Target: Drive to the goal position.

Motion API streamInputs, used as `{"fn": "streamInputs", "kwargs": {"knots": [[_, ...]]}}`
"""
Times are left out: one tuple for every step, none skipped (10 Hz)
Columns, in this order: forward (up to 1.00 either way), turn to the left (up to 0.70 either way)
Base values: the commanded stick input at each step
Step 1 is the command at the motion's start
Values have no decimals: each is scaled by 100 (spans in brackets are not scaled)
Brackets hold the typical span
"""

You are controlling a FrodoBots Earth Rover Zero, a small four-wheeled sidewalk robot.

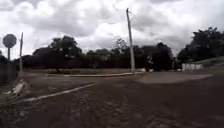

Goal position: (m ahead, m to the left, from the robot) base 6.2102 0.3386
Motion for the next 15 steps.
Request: {"fn": "streamInputs", "kwargs": {"knots": [[100,8],[100,0],[100,0],[100,18],[100,27],[100,27],[100,27],[100,14],[100,0],[100,0],[100,0],[100,0],[100,0],[100,0],[100,0]]}}
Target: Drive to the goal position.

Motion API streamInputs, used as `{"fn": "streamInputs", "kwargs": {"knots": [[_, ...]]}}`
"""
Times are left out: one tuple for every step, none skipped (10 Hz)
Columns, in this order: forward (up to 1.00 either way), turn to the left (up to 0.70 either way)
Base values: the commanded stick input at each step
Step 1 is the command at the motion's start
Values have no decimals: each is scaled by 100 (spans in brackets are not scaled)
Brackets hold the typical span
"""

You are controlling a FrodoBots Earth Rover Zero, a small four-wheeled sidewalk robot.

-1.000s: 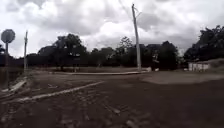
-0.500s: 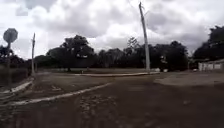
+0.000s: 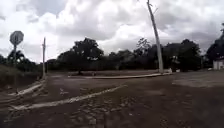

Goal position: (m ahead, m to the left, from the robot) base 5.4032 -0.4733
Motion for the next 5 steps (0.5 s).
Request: {"fn": "streamInputs", "kwargs": {"knots": [[100,0],[100,0],[100,5],[100,19],[100,0]]}}
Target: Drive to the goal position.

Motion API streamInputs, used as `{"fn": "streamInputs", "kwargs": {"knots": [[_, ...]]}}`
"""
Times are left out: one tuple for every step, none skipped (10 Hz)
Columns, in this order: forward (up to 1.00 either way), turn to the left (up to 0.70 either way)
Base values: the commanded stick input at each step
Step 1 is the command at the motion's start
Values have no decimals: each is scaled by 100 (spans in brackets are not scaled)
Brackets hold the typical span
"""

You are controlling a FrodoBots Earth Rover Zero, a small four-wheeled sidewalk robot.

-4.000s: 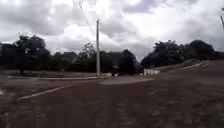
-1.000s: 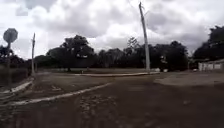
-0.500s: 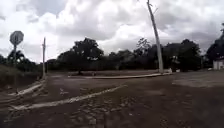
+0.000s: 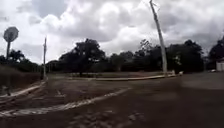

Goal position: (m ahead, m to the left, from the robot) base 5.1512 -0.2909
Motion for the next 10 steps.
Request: {"fn": "streamInputs", "kwargs": {"knots": [[100,0],[100,0],[100,14],[100,27],[100,27],[100,27],[100,21],[100,0],[100,0],[100,0]]}}
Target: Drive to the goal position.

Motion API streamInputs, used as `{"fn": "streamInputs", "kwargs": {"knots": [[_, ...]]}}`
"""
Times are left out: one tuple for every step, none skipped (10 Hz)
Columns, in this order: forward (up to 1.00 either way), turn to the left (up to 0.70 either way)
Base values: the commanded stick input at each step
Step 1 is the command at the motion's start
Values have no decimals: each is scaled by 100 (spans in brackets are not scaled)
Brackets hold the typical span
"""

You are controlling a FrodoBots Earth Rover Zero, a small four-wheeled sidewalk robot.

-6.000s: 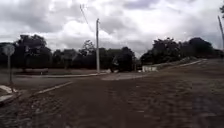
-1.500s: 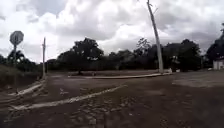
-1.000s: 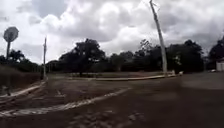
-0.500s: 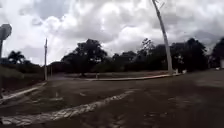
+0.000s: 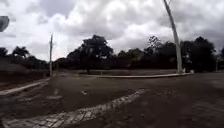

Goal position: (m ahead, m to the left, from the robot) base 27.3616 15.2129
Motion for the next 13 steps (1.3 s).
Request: {"fn": "streamInputs", "kwargs": {"knots": [[100,0],[100,11],[100,27],[100,10],[100,0],[100,0],[100,0],[100,0],[100,0],[100,17],[100,27],[100,9],[100,0]]}}
